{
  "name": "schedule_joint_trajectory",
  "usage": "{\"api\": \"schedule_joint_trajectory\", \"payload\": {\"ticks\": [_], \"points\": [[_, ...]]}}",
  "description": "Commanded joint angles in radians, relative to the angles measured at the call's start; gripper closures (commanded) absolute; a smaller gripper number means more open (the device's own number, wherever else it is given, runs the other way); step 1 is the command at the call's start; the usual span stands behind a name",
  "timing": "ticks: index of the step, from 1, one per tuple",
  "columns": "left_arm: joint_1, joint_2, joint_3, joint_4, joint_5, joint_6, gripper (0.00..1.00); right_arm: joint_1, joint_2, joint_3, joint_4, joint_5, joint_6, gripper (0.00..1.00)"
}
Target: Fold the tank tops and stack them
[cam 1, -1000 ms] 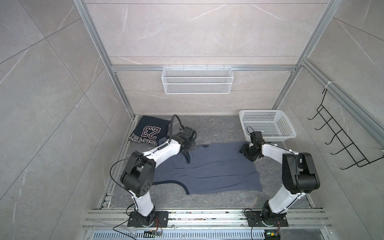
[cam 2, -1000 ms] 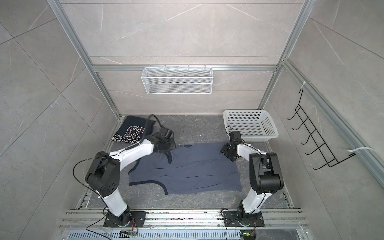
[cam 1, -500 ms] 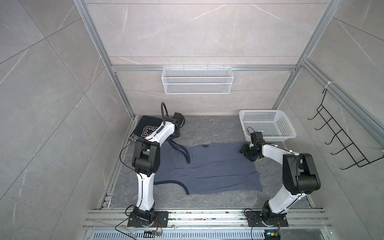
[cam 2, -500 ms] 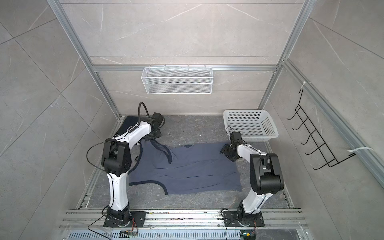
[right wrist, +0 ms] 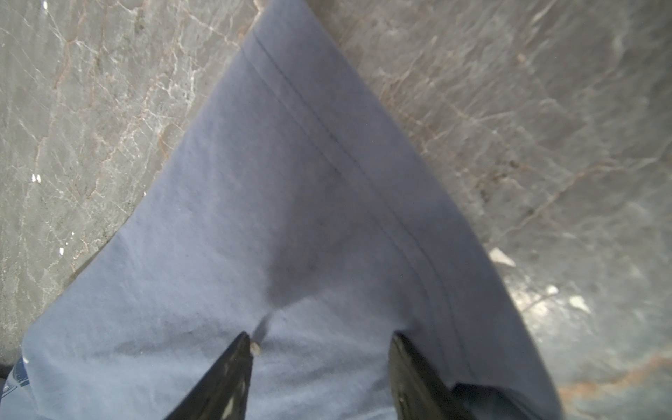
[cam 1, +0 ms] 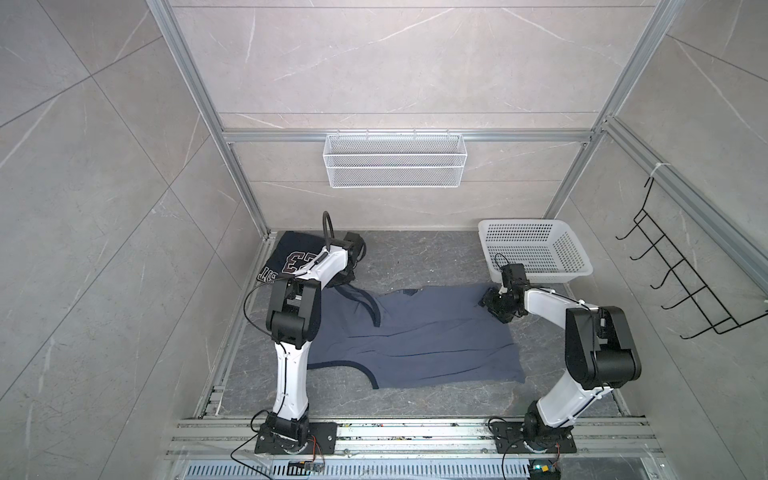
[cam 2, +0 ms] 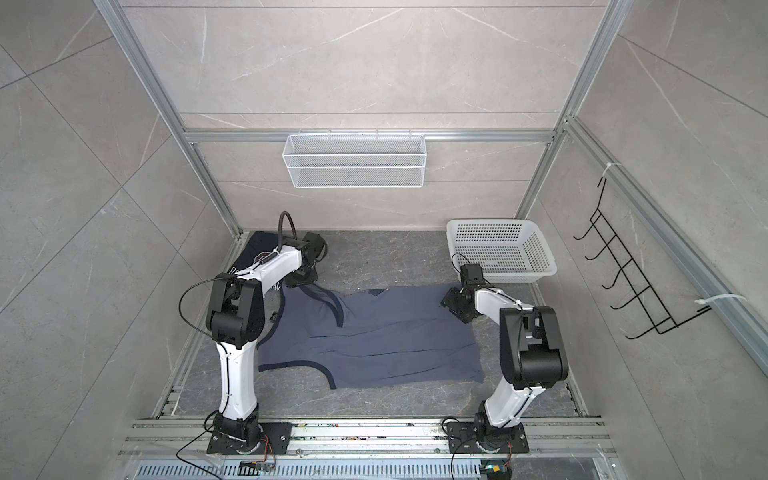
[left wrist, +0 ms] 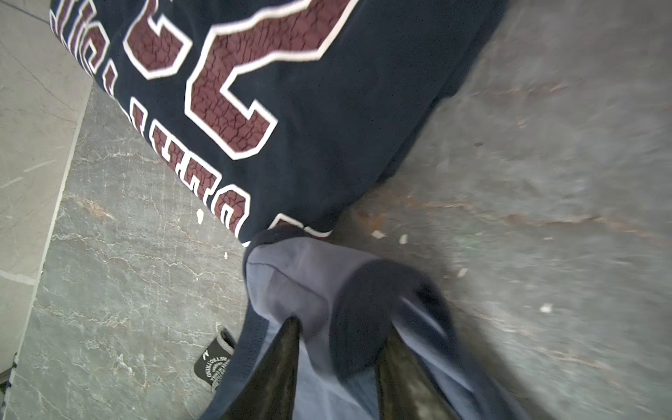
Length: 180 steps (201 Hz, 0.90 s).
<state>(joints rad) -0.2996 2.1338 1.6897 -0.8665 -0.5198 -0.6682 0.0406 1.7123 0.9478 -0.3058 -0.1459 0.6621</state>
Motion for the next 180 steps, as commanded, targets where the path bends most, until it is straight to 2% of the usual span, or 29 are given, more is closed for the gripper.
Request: {"api": "schedule_joint_trajectory", "payload": {"ticks": [1,60,94,116,145,167,180], "points": [[0.023,-0.091,-0.052,0.041,-0.017,0.011,0.63,-0.004,0.033,-0.04,-0.068,0.018,0.005,0.38],[0.037,-0.365,-0.401,0.274,-0.024,-0.042,0.68,-0.005,0.035,-0.039,-0.073,0.027,0.003,0.38],[0.097,-0.461,-0.585,0.412,0.042,-0.076,0.7,-0.004,0.019,-0.033,-0.087,0.041,-0.002,0.38],[0.143,-0.495,-0.685,0.538,0.148,-0.063,0.64,-0.004,0.01,-0.033,-0.09,0.04,-0.003,0.38],[0.206,-0.477,-0.747,0.685,0.295,-0.029,0.56,-0.005,0.007,-0.037,-0.084,0.023,-0.005,0.38],[0.232,-0.464,-0.774,0.757,0.36,-0.016,0.51,-0.004,-0.009,-0.039,-0.084,0.013,-0.006,0.38],[0.245,-0.472,-0.795,0.786,0.377,-0.028,0.45,-0.005,-0.029,-0.043,-0.085,0.013,-0.007,0.38]]}}
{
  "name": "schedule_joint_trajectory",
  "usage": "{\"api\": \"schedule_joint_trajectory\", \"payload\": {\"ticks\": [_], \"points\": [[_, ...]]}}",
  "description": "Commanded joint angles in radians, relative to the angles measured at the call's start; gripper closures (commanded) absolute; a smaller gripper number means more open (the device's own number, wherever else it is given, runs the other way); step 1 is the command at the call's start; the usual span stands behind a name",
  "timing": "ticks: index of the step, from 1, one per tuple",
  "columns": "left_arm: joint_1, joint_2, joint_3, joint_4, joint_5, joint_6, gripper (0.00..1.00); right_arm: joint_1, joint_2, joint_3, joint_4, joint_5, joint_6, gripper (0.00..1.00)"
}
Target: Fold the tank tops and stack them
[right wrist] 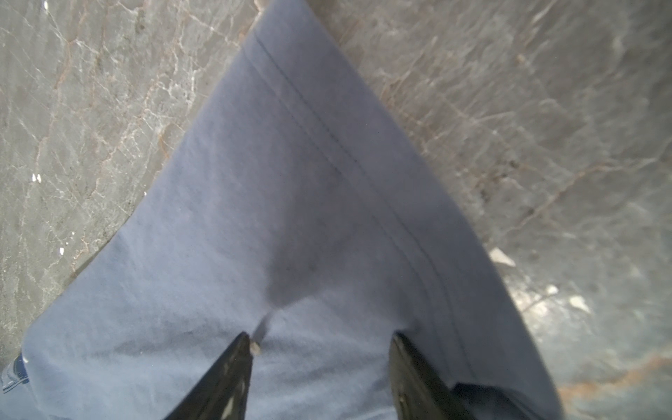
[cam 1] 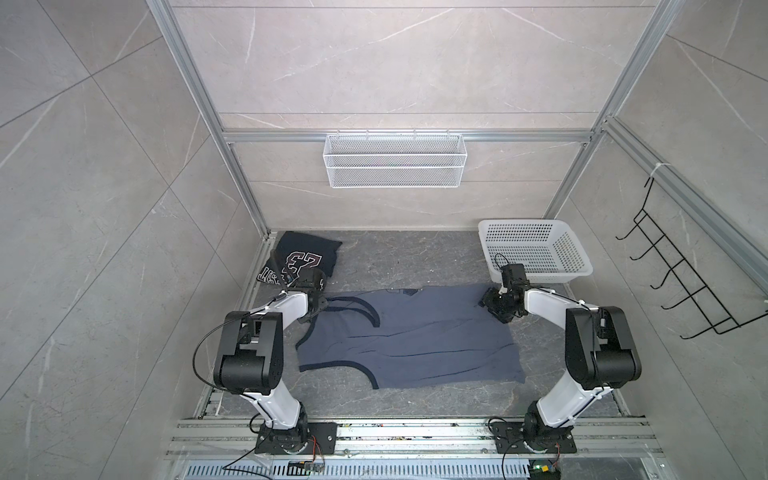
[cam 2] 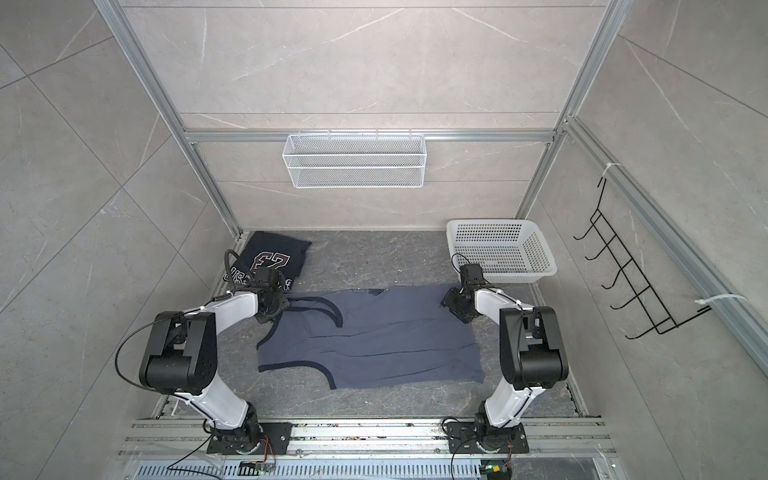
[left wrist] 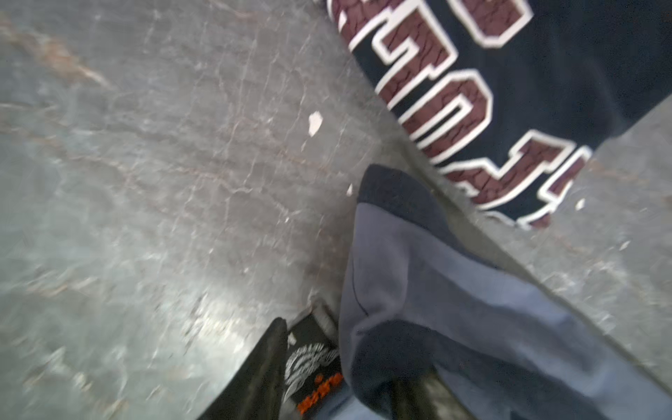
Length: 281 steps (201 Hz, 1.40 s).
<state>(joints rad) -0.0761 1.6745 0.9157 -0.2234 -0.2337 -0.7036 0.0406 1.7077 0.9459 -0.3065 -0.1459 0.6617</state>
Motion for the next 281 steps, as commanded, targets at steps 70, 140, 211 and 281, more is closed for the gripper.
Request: {"api": "schedule_joint_trajectory", "payload": {"ticks": [70,140,211,281], "points": [[0.058,-0.156,-0.292,0.407,0.224,-0.205,0.25,-0.004,-0.12,-0.071,-0.084,-0.01,-0.005,0.38],[0.064,-0.287,-0.245,0.19,0.117,-0.1,0.08,-0.004,-0.163,-0.078,-0.091,-0.044,-0.036,0.37],[0.033,-0.163,0.028,-0.1,0.072,0.125,0.21,-0.004,-0.148,-0.073,-0.09,-0.046,-0.038,0.37],[0.004,0.072,0.263,-0.287,0.08,0.106,0.42,-0.003,-0.132,-0.068,-0.088,-0.044,-0.042,0.37]]}}
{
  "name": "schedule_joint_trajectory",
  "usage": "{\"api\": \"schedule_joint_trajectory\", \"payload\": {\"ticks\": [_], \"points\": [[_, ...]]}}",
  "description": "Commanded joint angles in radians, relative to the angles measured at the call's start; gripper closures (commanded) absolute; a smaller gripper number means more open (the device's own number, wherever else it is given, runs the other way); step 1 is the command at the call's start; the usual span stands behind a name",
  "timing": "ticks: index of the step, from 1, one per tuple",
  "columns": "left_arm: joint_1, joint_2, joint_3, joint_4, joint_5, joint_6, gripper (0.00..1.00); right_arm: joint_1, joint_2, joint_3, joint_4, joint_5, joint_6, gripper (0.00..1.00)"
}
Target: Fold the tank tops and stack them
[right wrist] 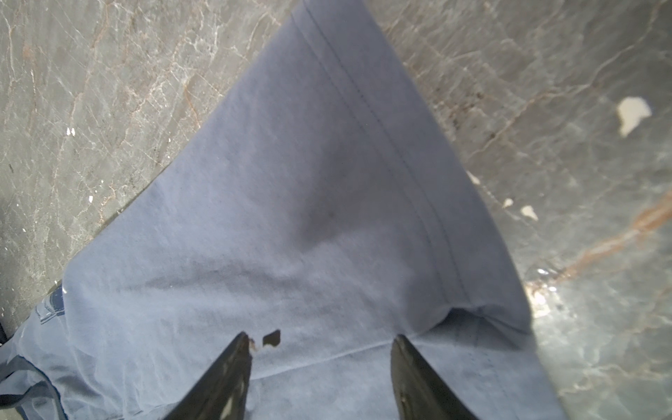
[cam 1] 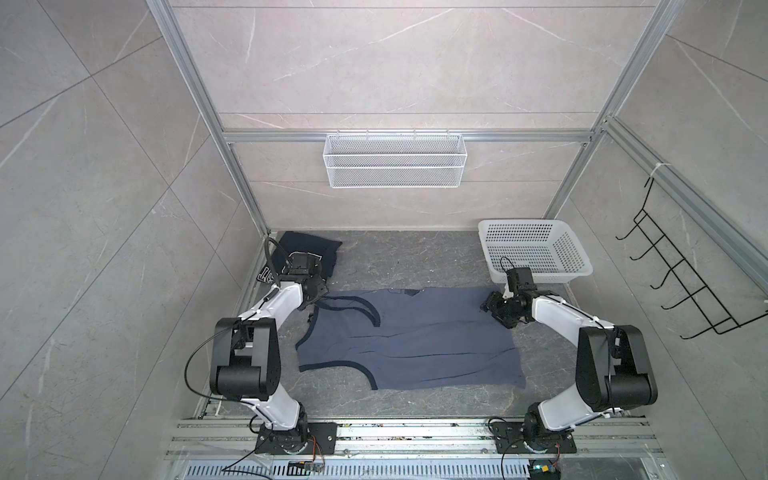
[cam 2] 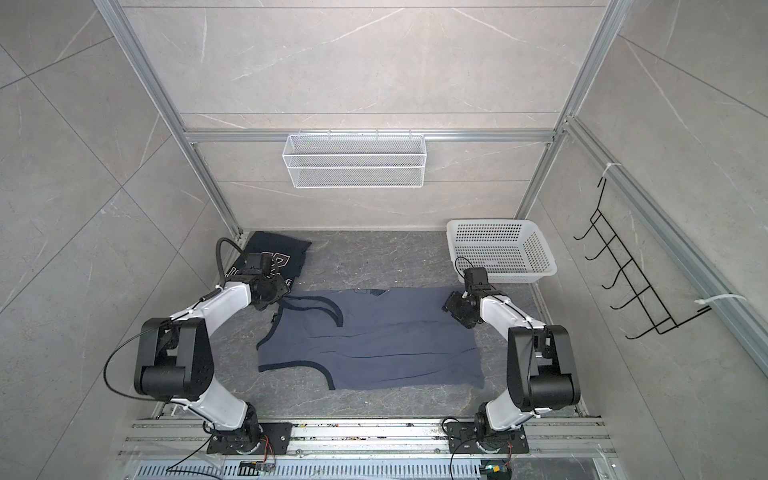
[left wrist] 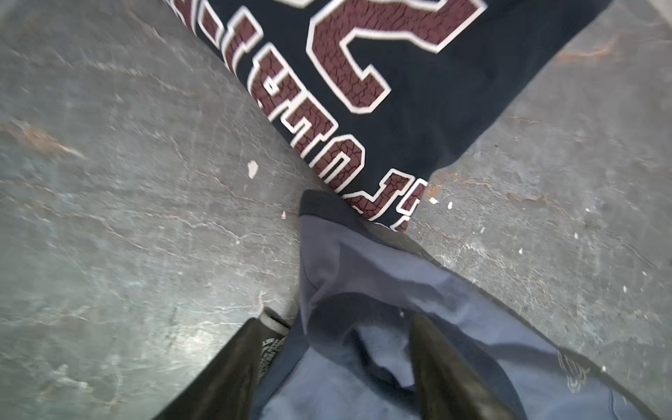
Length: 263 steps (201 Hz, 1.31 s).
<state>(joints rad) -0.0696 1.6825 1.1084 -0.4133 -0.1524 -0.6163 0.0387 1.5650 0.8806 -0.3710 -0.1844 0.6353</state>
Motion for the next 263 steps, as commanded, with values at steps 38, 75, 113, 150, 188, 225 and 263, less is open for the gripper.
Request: {"api": "schedule_joint_trajectory", "payload": {"ticks": [38,75,113,150,188,225,263], "points": [[-0.002,0.089,0.07,-0.075,-0.001,0.002,0.56,-0.002,0.022,-0.004,-0.024,-0.005,-0.019,0.37],[-0.001,0.025,-0.013,0.014,-0.007,0.001,0.77,-0.002,0.036,0.003,-0.029,0.007,-0.02,0.37],[0.009,-0.107,-0.191,0.219,-0.007,-0.007,0.9,-0.002,0.048,0.004,-0.032,0.021,-0.02,0.37],[0.051,-0.161,-0.274,0.326,0.009,-0.006,0.91,-0.002,0.096,0.022,-0.06,0.048,-0.014,0.37],[0.083,-0.093,-0.257,0.307,0.028,-0.003,0.85,-0.002,0.114,0.026,-0.075,0.085,-0.001,0.37],[0.093,-0.062,-0.25,0.285,0.01,-0.024,0.78,-0.002,0.097,0.021,-0.073,0.094,0.001,0.37],[0.093,-0.103,-0.238,0.241,0.053,-0.02,0.52,0.0,0.036,0.022,-0.077,0.072,-0.015,0.37]]}}
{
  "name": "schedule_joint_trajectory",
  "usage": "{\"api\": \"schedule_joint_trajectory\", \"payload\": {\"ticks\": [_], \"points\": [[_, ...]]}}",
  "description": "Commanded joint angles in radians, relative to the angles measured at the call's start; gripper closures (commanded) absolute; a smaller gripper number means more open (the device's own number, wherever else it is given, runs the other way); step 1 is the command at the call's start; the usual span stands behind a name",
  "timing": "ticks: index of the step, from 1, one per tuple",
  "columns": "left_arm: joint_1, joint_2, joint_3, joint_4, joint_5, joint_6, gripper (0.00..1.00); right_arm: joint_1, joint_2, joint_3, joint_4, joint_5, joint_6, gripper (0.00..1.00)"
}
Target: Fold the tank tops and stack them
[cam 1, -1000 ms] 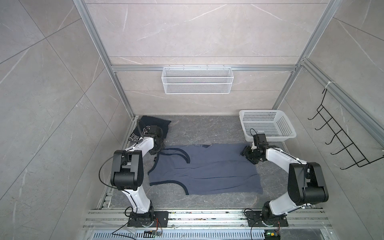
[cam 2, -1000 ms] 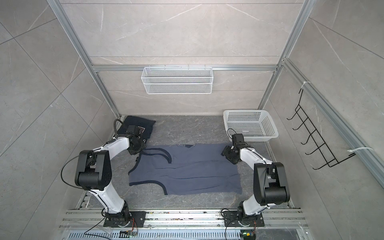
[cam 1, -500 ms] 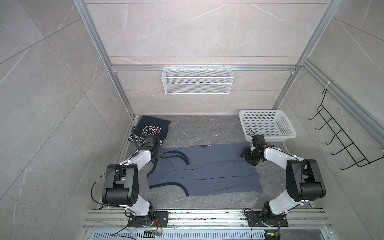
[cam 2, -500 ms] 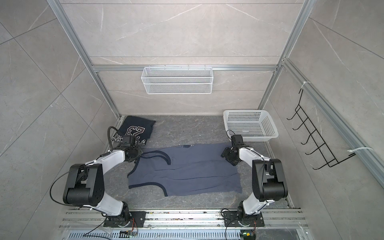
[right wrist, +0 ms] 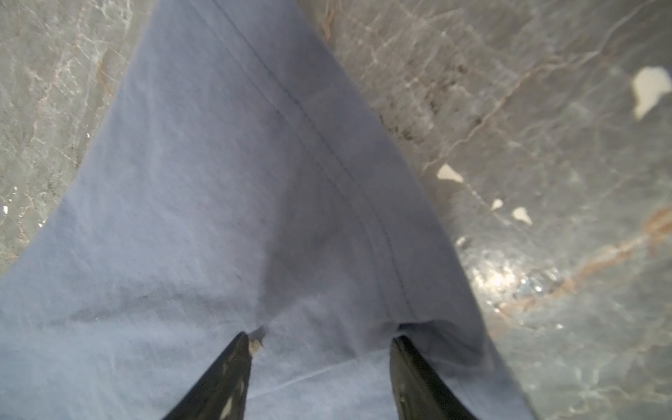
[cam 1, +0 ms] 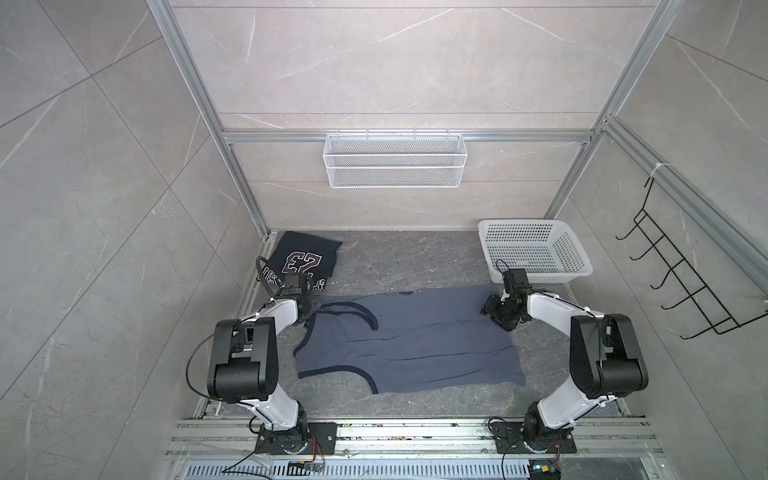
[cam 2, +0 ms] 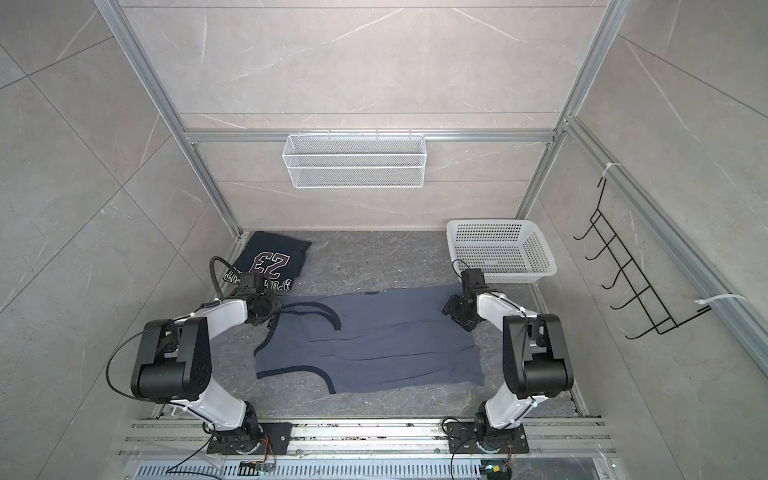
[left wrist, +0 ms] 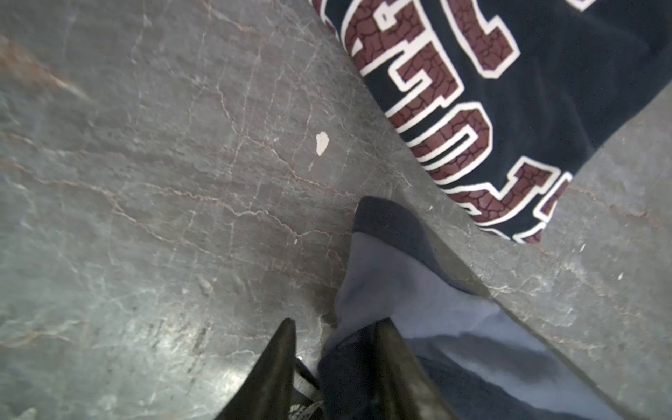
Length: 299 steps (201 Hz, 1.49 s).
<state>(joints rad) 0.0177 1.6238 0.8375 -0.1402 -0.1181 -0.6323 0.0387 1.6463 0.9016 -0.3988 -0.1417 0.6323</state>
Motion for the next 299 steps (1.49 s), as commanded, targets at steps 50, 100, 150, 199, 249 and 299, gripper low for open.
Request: {"api": "schedule_joint_trajectory", "payload": {"ticks": [50,100,150,199,249,299], "points": [[-0.015,-0.271,0.046,-0.256,-0.115,-0.048,0.18,0.05,-0.156,0.04,-0.126,0.08,-0.057,0.31],[-0.303,-0.256,0.093,-0.284,-0.104,-0.104,0.19,0.218,-0.094,0.123,-0.14,0.104,-0.064,0.28],[-0.485,0.047,0.223,-0.229,-0.017,-0.13,0.26,0.315,0.046,0.169,-0.097,0.061,-0.042,0.28],[-0.484,0.218,0.295,-0.193,-0.03,-0.079,0.3,0.331,0.161,0.161,-0.056,0.037,-0.036,0.28],[-0.427,0.335,0.364,-0.16,-0.059,-0.014,0.3,0.33,0.258,0.21,-0.055,0.046,-0.047,0.29],[-0.444,0.238,0.453,-0.276,-0.051,0.03,0.23,0.31,0.122,0.27,-0.194,0.114,-0.103,0.28]]}}
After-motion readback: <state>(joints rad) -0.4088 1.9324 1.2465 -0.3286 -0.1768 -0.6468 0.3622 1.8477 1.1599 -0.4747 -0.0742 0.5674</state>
